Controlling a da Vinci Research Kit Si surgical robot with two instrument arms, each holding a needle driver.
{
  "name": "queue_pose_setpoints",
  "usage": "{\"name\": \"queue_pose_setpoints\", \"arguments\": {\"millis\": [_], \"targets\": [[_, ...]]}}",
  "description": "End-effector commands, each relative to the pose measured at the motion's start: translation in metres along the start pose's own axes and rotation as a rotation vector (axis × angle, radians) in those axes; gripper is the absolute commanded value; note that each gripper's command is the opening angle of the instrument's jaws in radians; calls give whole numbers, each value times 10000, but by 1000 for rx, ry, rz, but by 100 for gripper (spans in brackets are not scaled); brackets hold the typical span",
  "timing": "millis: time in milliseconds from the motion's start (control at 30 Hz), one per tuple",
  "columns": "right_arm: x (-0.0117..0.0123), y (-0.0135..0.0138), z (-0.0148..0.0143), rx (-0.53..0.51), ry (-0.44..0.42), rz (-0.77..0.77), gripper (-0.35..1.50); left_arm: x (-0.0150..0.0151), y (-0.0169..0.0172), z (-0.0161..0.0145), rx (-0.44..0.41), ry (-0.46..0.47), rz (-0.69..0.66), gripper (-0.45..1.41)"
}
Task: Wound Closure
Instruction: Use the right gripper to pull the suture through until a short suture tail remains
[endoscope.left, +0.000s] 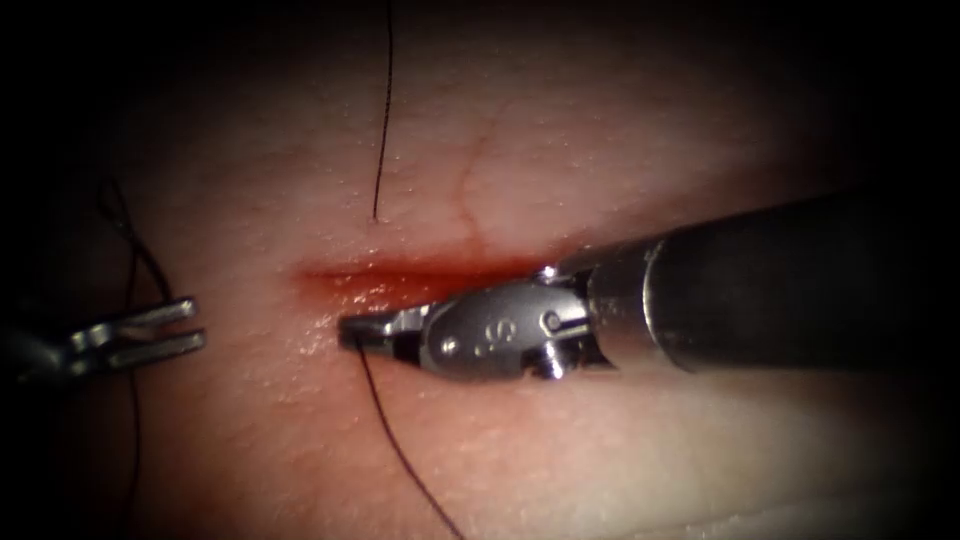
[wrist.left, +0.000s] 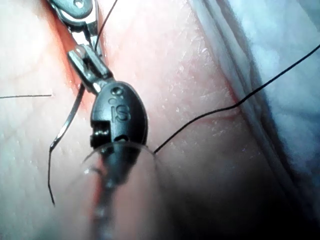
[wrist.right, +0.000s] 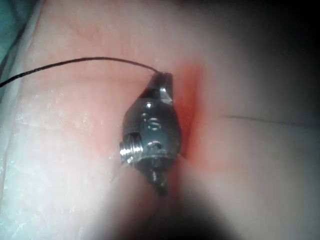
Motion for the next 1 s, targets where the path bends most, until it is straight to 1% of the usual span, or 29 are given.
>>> {"name": "queue_pose_setpoints", "arguments": {"millis": [33, 167, 300, 367, 467, 500, 567, 600, 867, 1000], "targets": [[0, 0, 7, -2, -4, 1, -35, -6, 2, 6, 0, 1, 0, -45], [3, 0, 4, -1, -4, 4, -35, -6, 2, 6, 0, 1, 0, -45], [10, -9, -12, 2, -5, 1, -35, -6, 1, 6, 0, 1, 0, -45], [14, -20, -28, 5, -6, -4, -35, -6, 2, 6, 0, 1, 0, -45], [18, -31, -45, 10, -5, -9, -35, -6, 1, 6, 0, 1, 0, -45], [20, -41, -59, 13, -9, -14, -35, -6, 2, 6, 0, 1, 0, -45], [21, -47, -68, 20, -16, -17, -35, -6, 2, 6, 0, 1, 0, -45], [23, -60, -83, 23, -27, -23, -35, -6, 2, 7, 0, 1, 0, -45], [34, -97, -120, 63, -43, -38, -35, -6, 2, 7, 1, 1, 0, -45], [39, -107, -127, 67, -40, -40, -35, -6, 2, 8, 1, 0, 1, -45]]}}
